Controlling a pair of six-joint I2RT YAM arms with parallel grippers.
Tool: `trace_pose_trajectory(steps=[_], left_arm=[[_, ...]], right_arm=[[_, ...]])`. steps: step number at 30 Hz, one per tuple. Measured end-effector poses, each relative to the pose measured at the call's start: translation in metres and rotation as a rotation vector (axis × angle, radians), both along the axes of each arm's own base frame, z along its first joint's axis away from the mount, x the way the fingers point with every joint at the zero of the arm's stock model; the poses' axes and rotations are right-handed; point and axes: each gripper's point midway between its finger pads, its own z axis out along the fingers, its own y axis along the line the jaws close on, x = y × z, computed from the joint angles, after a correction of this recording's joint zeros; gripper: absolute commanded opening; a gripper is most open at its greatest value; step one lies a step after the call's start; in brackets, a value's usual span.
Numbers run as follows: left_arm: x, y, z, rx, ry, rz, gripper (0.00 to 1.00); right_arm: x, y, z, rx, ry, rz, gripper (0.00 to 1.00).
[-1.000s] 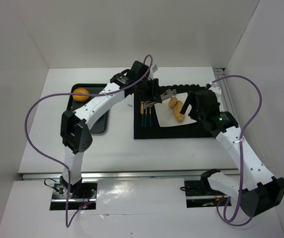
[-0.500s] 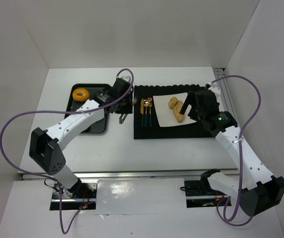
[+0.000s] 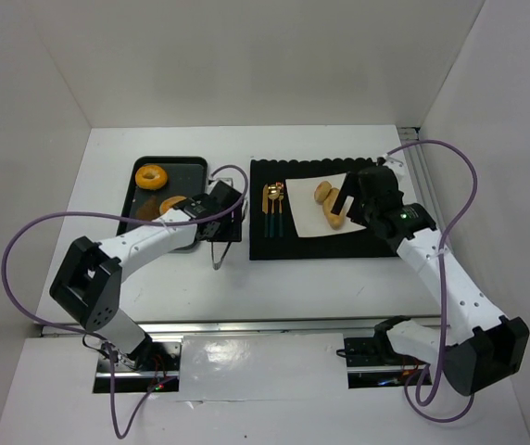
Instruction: Place the bread
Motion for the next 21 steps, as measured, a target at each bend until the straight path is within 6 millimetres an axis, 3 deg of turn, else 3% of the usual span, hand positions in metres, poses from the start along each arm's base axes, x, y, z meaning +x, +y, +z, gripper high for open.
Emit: trace_pose_trajectory(steps=[1, 5, 10, 15, 18, 21], left_arm=[[-0.001, 0.001, 0.000, 0.004, 0.004, 0.003, 0.87], [0.005, 0.003, 0.022, 0.023, -0.014, 0.015, 0.91], [0.023, -0.006, 0.087, -0.041, -0.141, 0.016, 0.91], [0.024, -0.002, 0.144, -0.112, -0.257, 0.011, 0.91], [0.021, 0.004, 0.161, -0.142, -0.293, 0.020, 0.91], [0.020, 0.012, 0.166, -0.159, -0.298, 0.033, 0.91]], right_arm=[[0.000, 0.001, -0.001, -0.001, 0.005, 0.003, 0.99], [0.003, 0.003, -0.013, -0.010, 0.044, 0.015, 0.99], [0.005, 0.006, -0.022, -0.011, 0.073, 0.024, 0.99], [0.004, 0.008, -0.026, -0.007, 0.078, 0.029, 0.99], [0.004, 0.005, -0.027, -0.016, 0.079, 0.019, 0.99], [0.005, 0.002, -0.027, -0.024, 0.076, 0.001, 0.99]])
